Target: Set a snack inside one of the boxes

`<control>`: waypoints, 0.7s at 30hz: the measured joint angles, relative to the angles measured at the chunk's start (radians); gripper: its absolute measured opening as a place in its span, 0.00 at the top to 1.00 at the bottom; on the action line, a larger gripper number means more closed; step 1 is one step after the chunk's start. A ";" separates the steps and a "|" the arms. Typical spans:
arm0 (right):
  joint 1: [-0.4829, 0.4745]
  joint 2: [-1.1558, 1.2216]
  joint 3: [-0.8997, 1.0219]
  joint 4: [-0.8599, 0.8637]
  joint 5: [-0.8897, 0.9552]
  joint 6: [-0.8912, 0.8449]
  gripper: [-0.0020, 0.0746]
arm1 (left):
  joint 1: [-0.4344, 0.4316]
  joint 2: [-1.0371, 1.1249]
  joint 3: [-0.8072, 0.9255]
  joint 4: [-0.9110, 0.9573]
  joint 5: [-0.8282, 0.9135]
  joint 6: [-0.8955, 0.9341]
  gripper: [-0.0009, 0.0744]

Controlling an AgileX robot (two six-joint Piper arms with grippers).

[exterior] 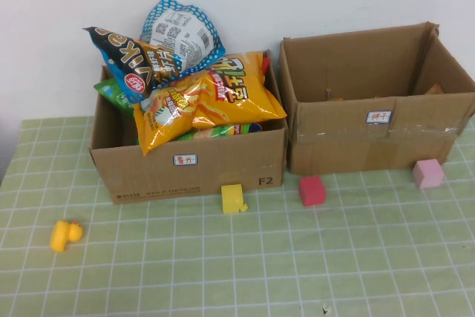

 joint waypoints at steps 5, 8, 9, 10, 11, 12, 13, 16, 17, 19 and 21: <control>0.000 -0.134 0.196 0.002 -0.269 -0.041 0.98 | 0.000 0.000 0.000 0.000 0.000 0.000 0.99; 0.000 -0.185 0.270 0.002 -0.340 -0.045 0.98 | 0.000 0.000 0.000 0.000 0.000 0.000 0.99; 0.000 -0.200 0.292 0.002 -0.356 -0.047 0.98 | 0.000 0.000 0.000 0.000 0.000 0.000 0.99; 0.002 -0.210 0.309 0.002 -0.370 -0.046 0.98 | 0.000 0.000 0.000 0.000 0.000 0.000 0.99; 0.004 -0.225 0.334 0.004 -0.396 -0.047 0.98 | 0.000 0.000 0.000 0.000 0.000 0.000 0.99; 0.006 -0.240 0.363 0.004 -0.425 -0.047 0.98 | 0.000 0.000 0.000 0.000 0.000 0.000 0.99; 0.007 -0.255 0.393 0.004 -0.454 -0.047 0.98 | 0.000 0.000 0.000 0.000 0.000 0.000 0.99; -0.005 -0.312 0.473 0.006 -0.488 -0.047 0.98 | 0.000 0.000 0.000 0.000 0.000 0.000 0.99; -0.015 -0.327 0.489 0.006 -0.488 -0.047 0.98 | 0.000 0.000 0.000 0.000 0.000 0.000 0.99; -0.047 -0.362 0.511 0.007 -0.472 -0.031 0.98 | 0.000 0.000 0.000 0.000 0.000 0.000 0.99; -0.094 -0.407 0.516 -0.021 -0.430 0.019 0.98 | 0.000 0.000 0.000 0.000 0.000 0.000 0.99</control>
